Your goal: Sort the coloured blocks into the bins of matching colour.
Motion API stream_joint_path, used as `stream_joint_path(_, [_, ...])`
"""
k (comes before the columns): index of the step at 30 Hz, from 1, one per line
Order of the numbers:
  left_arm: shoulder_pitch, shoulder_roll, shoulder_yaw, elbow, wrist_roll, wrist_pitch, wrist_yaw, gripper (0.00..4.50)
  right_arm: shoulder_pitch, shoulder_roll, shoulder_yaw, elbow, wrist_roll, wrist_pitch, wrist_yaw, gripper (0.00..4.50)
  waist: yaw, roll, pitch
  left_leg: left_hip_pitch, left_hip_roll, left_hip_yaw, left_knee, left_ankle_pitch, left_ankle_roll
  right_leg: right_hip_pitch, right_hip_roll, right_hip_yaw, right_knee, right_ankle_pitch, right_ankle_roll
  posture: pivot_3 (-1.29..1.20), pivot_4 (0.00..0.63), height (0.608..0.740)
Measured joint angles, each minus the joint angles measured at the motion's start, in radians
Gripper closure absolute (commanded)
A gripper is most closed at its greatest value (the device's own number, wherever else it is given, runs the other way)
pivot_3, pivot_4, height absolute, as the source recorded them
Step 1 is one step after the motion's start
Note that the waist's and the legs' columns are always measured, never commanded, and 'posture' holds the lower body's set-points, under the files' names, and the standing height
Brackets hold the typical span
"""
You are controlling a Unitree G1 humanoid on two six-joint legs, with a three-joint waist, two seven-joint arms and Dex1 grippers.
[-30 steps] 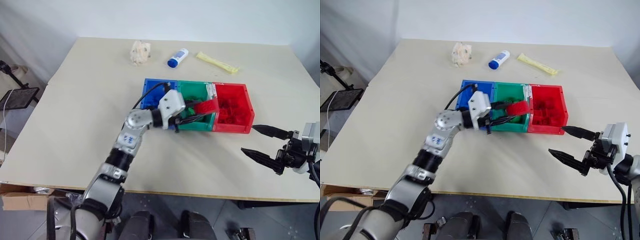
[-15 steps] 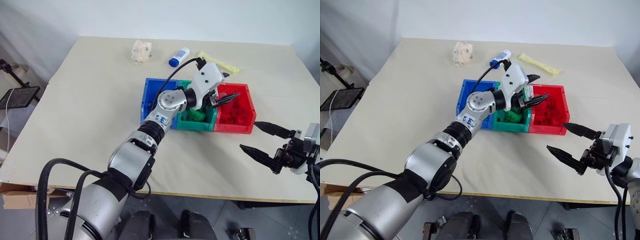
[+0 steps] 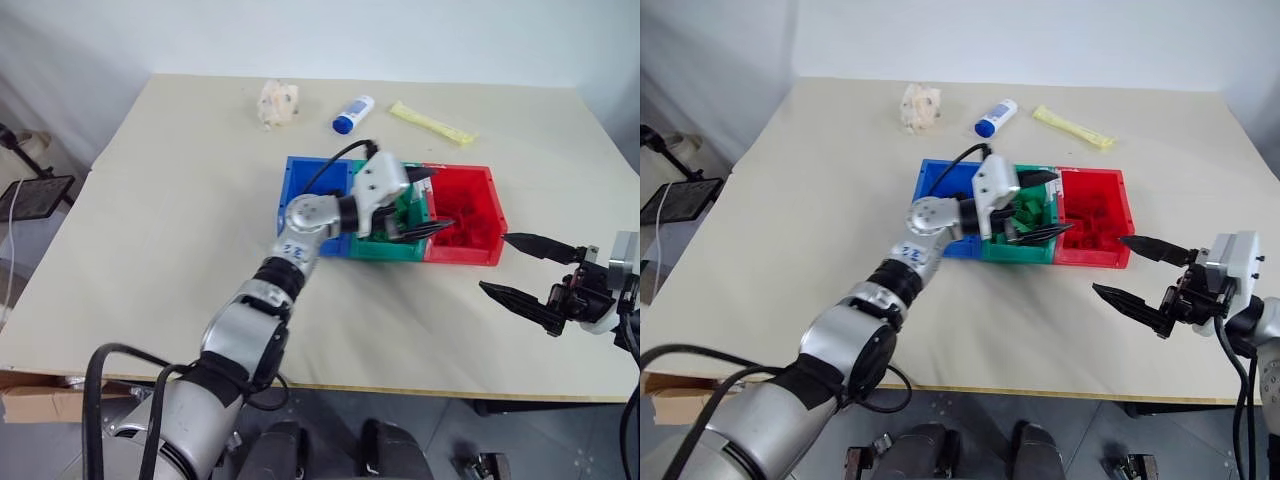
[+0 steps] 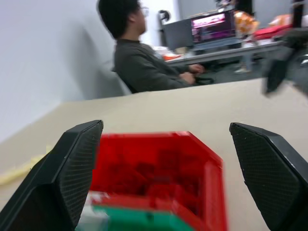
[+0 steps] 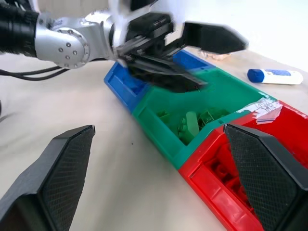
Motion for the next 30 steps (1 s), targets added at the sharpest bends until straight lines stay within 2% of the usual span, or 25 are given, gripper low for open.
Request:
stream_joint_path(3, [0.185, 0.136, -0.011, -0.255, -0.025, 0.139, -0.098, 0.03, -0.061, -0.032, 0.04, 0.063, -0.014, 0.0, 0.051, 0.0, -0.027, 0.001, -0.001, 0.002, 0.001, 0.0, -0.001, 0.0, 0.0, 0.0, 0.0, 0.001, 0.002, 0.0, 0.0, 0.0, 0.15, 0.74])
stream_joint_path(6, [0.346, 0.242, -0.032, -0.446, -0.04, 0.271, -0.163, 0.03, -0.11, -0.05, 0.071, 0.123, -0.027, -0.001, 0.093, 0.0, -0.033, 0.001, -0.001, 0.002, 0.001, -0.002, -0.001, 0.0, 0.0, 0.0, 0.0, 0.001, 0.003, 0.0, 0.0, 0.0, 0.15, 0.74])
stream_joint_path(10, [0.446, 0.307, -0.05, -0.62, -0.067, 0.401, -0.204, 0.03, -0.164, -0.054, 0.118, 0.167, -0.045, -0.008, 0.138, 0.0, -0.015, 0.001, -0.001, -0.001, -0.001, -0.008, 0.003, 0.0, 0.0, 0.002, -0.002, 0.005, 0.002, 0.0, 0.0, 0.0, 0.15, 0.74])
stream_joint_path(13, [0.597, 0.436, -0.02, -0.801, -0.133, 0.472, -0.25, 0.03, -0.238, -0.07, 0.166, 0.229, -0.068, -0.015, 0.187, 0.0, -0.032, 0.002, -0.001, 0.001, 0.0, -0.008, 0.0, -0.001, -0.001, 0.001, -0.002, 0.008, 0.001, 0.0, -0.001, 0.0, 0.15, 0.74])
stream_joint_path(16, [0.71, 0.537, 0.029, -0.845, -0.171, 0.528, -0.274, 0.03, -0.258, -0.089, 0.183, 0.29, -0.092, -0.018, 0.224, 0.0, -0.033, 0.002, -0.001, 0.001, 0.003, -0.009, 0.0, -0.002, -0.003, 0.001, -0.002, 0.007, 0.001, -0.001, -0.003, 0.0, 0.15, 0.74])
stream_joint_path(22, [0.743, 0.665, 0.12, -0.844, -0.209, 0.534, -0.288, 0.03, -0.287, -0.101, 0.21, 0.36, -0.128, -0.041, 0.278, 0.0, -0.031, 0.002, -0.001, 0.001, 0.002, -0.01, 0.001, -0.001, -0.003, 0.002, -0.002, 0.007, 0.001, -0.001, -0.003, 0.0, 0.15, 0.74])
stream_joint_path(30, [0.694, 0.653, 0.157, -0.805, -0.244, 0.555, -0.231, 0.03, -0.255, -0.101, 0.197, 0.392, -0.149, -0.072, 0.282, 0.0, -0.032, 0.002, -0.001, 0.001, 0.002, -0.009, 0.001, -0.001, -0.003, 0.002, -0.001, 0.006, 0.002, -0.001, -0.003, 0.0, 0.15, 0.74])
